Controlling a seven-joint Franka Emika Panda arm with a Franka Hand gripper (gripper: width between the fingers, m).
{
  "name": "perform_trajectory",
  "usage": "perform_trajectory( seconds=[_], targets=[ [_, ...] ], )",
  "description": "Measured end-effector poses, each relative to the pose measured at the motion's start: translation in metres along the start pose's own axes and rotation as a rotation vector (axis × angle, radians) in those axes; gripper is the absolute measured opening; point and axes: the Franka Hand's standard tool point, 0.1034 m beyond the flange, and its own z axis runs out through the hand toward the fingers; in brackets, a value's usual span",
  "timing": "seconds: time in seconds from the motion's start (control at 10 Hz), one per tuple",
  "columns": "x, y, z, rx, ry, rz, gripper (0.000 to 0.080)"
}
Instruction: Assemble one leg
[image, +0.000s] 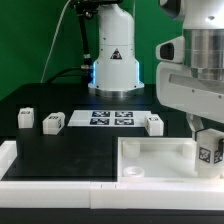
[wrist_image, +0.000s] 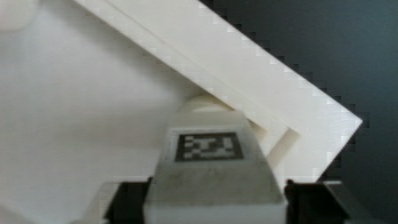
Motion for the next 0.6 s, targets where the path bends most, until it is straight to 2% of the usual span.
perform_trajectory(
  seconds=[0.1,0.2,0.3,0.6],
  targets=[
    [0.0005,0.0002,0.0004,0.0,0.0,-0.075,0.0578],
    [0.0023,0.0014,0.0016,-0.002,-0.001,-0.172,0.0578],
    [0.0028,0.0019,0.0017,-0.003,-0.001,-0.237,0.0635],
    [0.0005,0.0013,0.0007,-0.012,0.0,-0.755,0.0649]
  ],
)
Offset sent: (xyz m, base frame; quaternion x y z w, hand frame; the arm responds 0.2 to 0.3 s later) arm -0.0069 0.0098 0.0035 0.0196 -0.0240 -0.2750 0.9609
